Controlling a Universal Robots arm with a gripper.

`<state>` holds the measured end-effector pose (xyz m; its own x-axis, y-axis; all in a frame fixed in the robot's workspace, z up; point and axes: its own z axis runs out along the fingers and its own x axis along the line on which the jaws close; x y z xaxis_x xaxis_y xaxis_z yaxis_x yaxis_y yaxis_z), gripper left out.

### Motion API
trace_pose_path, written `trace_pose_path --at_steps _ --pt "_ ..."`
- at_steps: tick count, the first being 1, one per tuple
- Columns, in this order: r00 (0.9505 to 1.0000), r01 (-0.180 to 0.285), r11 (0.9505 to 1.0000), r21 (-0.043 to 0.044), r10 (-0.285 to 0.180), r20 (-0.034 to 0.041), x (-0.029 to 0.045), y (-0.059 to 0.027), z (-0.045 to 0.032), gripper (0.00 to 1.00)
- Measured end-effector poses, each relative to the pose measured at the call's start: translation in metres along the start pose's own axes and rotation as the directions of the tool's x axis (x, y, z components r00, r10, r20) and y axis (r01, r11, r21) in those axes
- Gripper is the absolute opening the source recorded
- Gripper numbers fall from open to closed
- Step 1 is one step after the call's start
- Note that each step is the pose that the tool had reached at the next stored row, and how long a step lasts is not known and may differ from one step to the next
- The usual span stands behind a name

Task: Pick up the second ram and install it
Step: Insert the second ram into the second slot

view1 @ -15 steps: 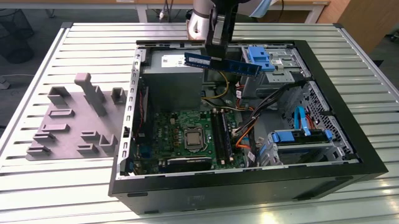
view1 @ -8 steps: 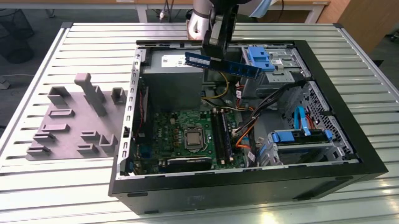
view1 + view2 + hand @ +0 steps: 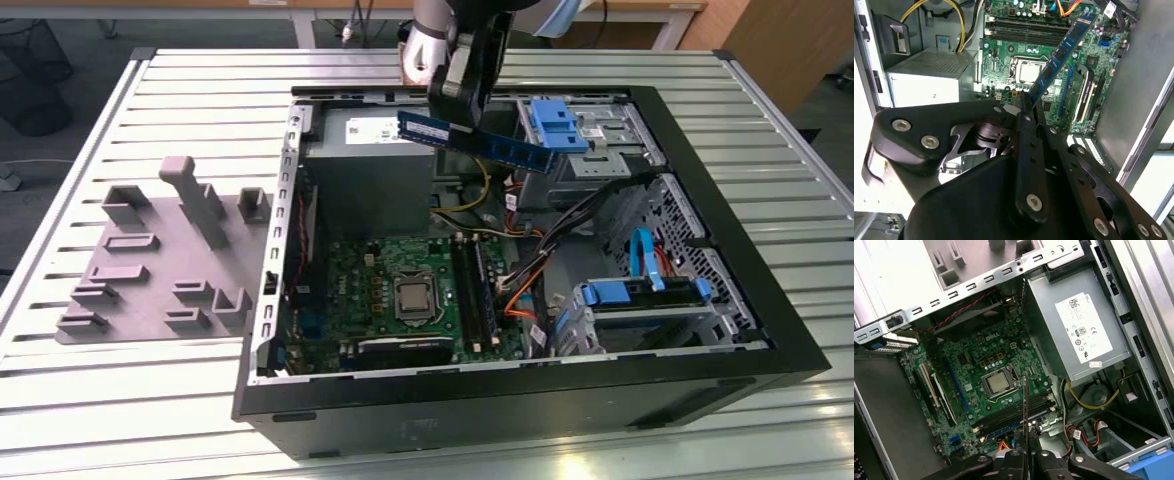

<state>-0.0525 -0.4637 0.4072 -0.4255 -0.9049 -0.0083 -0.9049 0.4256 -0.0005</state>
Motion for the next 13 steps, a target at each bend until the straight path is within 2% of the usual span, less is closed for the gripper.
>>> trace_pose_path --at_steps 7,13 --pt "0.9987 -0.051 0.9987 0.0014 0.051 -0.002 0.0 0.0 0.0008 0.14" --pt "0.9946 -0.103 0.9946 0.0025 0.103 -0.0031 0.0 0.0 0.0015 0.14"
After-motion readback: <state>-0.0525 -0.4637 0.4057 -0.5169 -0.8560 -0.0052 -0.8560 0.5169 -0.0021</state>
